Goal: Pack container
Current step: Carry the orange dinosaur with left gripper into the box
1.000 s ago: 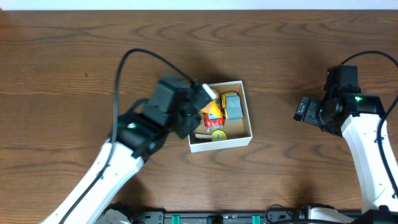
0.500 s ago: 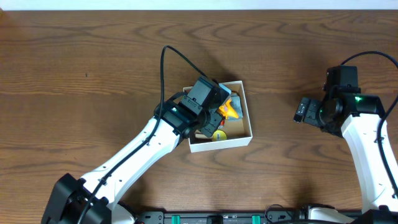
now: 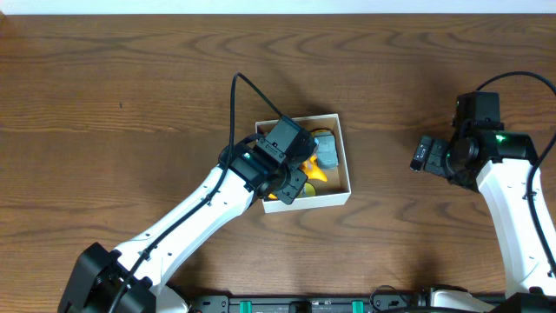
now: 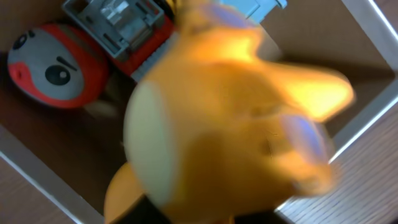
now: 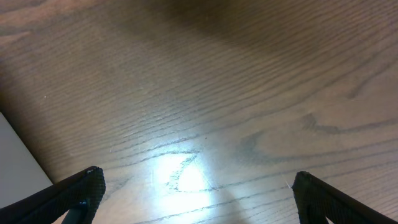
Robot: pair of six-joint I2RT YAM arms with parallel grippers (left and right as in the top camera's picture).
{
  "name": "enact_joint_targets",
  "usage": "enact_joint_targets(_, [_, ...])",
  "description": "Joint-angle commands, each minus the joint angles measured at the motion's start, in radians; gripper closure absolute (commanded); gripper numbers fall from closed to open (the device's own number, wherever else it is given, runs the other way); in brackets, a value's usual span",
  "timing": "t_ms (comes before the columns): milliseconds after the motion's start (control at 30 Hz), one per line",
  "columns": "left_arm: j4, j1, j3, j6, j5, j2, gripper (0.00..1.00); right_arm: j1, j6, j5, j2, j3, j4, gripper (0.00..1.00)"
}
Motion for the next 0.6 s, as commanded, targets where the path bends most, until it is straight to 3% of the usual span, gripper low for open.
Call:
enact_joint_targets(0, [-0.005, 0.0, 0.004, -0.002, -0.005, -0.006, 0.55, -0.01, -0.011, 0.013, 0.001, -0.002, -0.001, 0.01])
enact_joint_targets(67, [-0.005, 0.0, 0.004, 0.025, -0.005, -0.006, 0.45, -0.01, -0.011, 0.013, 0.001, -0.002, -0.001, 0.01])
enact_joint_targets(133, [-0.005, 0.0, 0.004, 0.063, -0.005, -0.006, 0.43, -0.01, -0.011, 0.013, 0.001, -0.002, -0.001, 0.01])
enact_joint_targets(267, [0.006, 0.0, 0.006, 0.14, -0.005, -0.012, 0.43, -0.01, -0.011, 0.013, 0.001, -0.002, -0.001, 0.01])
enact_joint_targets(567, [0.028, 0.0, 0.072, 0.142, -0.009, -0.103, 0.44, -0.01, -0.011, 0.013, 0.001, -0.002, 0.0, 0.01])
